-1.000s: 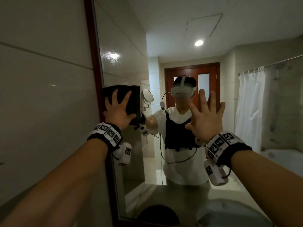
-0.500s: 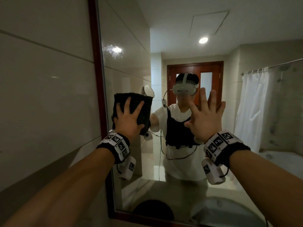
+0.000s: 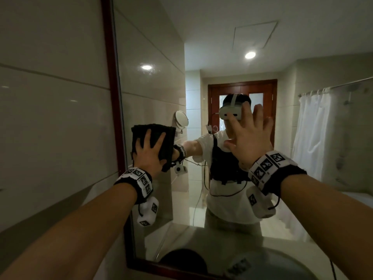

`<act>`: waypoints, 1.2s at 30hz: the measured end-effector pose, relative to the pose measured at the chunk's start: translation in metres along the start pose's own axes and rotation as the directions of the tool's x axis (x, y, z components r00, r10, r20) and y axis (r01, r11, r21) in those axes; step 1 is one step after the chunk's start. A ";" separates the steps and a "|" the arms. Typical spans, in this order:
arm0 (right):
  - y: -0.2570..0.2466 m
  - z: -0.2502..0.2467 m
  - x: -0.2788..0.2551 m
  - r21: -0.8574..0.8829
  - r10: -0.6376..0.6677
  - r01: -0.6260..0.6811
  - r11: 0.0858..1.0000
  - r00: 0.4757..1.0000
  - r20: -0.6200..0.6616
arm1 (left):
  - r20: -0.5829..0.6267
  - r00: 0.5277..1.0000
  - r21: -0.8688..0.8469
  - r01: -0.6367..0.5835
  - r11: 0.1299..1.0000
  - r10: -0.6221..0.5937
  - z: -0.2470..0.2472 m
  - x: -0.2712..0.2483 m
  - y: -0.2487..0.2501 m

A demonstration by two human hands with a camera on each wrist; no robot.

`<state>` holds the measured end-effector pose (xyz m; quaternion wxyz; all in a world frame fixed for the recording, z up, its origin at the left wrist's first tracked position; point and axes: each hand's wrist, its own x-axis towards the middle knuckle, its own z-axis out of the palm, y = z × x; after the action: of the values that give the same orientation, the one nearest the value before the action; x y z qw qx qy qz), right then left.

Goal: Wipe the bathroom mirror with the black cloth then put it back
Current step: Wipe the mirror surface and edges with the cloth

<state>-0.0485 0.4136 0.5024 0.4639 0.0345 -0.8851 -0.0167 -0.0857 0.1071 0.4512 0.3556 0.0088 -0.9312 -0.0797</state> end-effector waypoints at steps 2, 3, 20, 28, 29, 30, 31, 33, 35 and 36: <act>0.003 0.003 0.003 0.010 0.026 -0.026 1.000 0.999 0.048 | 0.012 1.000 -0.008 -0.002 1.000 0.002 0.001 0.001 -0.003; 0.005 0.006 0.003 0.004 0.025 -0.026 1.000 0.997 0.070 | 0.019 1.000 -0.009 -0.003 1.000 0.003 0.002 0.000 -0.004; 0.001 0.023 0.006 -0.052 0.064 -0.061 0.997 0.997 0.051 | -0.105 0.990 -0.026 -0.100 0.995 0.097 -0.051 0.062 0.010; -0.011 0.006 0.012 -0.080 0.105 -0.100 0.992 0.992 0.062 | -0.056 0.988 0.022 -0.145 0.989 0.146 -0.023 0.024 0.030; -0.012 0.001 0.015 -0.082 0.096 -0.093 0.992 0.995 0.031 | -0.057 0.988 0.019 -0.145 0.989 0.146 -0.024 0.025 0.030; -0.013 -0.004 0.020 -0.090 0.078 -0.078 0.993 0.997 0.000 | -0.060 0.987 0.022 -0.147 0.989 0.148 -0.025 0.027 0.031; -0.015 -0.010 0.027 -0.091 0.055 -0.057 0.994 0.998 -0.027 | -0.065 0.987 0.027 -0.148 0.989 0.150 -0.027 0.029 0.031; -0.021 -0.020 0.042 -0.074 0.027 -0.030 0.997 0.999 -0.040 | -0.084 0.986 0.026 -0.145 0.989 0.147 -0.032 0.036 0.034; -0.026 -0.026 0.058 -0.043 0.051 -0.051 0.998 0.999 -0.001 | -0.105 0.984 0.001 -0.146 0.989 0.145 -0.037 0.047 0.038; -0.028 -0.026 0.063 -0.037 0.068 -0.066 0.997 0.997 0.035 | -0.107 0.984 -0.012 -0.144 0.990 0.142 -0.040 0.052 0.040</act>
<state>-0.0620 0.3807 0.5669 0.4485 -0.0039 -0.8936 -0.0178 -0.0959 0.1370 0.5211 0.4096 -0.0573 -0.9083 -0.0625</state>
